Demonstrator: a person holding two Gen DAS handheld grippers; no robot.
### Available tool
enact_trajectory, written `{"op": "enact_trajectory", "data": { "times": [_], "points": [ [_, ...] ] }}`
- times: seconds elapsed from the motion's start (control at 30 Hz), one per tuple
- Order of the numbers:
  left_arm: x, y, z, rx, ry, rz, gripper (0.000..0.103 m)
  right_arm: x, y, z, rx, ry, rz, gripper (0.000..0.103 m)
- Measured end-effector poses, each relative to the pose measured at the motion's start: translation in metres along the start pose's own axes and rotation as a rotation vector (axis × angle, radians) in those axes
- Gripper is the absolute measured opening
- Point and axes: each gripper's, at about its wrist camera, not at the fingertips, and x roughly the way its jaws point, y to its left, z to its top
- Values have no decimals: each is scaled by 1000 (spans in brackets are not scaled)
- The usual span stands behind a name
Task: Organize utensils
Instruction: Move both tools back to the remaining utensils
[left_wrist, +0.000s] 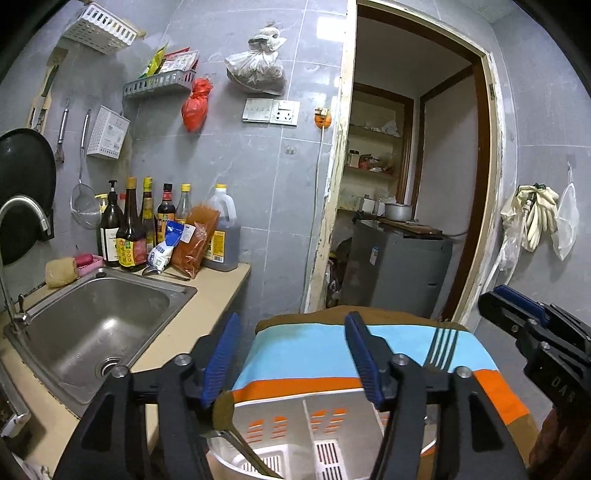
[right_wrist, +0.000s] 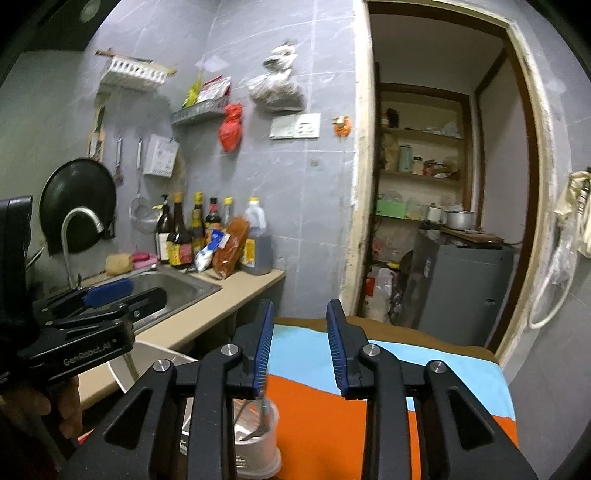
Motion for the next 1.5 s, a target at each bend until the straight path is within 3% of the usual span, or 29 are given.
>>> {"op": "enact_trajectory", "data": {
  "times": [0.03,0.1,0.23,0.4,0.7,0.87,1.17,1.5],
  "points": [
    [-3,-3,2,2,-11,6,65,-3,-3,1,6,-3,-7,29],
    [-9,-8,5,8,-32,12,76,-12,-12,3,23,-18,-28,46],
    [-21,-20,11,26,-67,16,86,-32,-29,6,51,-42,-69,51],
    [-36,-43,14,52,-104,15,102,-58,-51,7,83,-63,-121,80],
    [-61,-91,4,73,-146,-24,102,-105,-97,0,110,-84,-182,101],
    [-69,-118,-5,83,-141,-49,102,-126,-124,-7,107,-74,-223,101],
    [-65,-169,-36,105,-57,-75,102,-139,-186,-29,120,-19,-258,101],
    [-36,-212,-84,101,110,13,102,-108,-245,-80,177,99,-184,101]
  ]
}}
